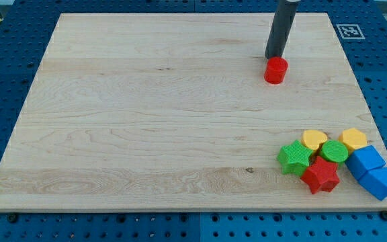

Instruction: Push the red circle towards the group of blocks

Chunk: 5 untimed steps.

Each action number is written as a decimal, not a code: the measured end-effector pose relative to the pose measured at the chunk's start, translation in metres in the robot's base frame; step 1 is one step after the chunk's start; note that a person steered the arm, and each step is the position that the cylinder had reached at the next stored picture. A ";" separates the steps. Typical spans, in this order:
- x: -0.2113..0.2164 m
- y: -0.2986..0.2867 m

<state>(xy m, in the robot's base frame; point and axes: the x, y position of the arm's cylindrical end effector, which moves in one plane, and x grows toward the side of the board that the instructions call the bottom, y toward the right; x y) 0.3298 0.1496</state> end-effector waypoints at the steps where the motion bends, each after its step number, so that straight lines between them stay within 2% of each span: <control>1: 0.002 0.000; 5: 0.032 0.002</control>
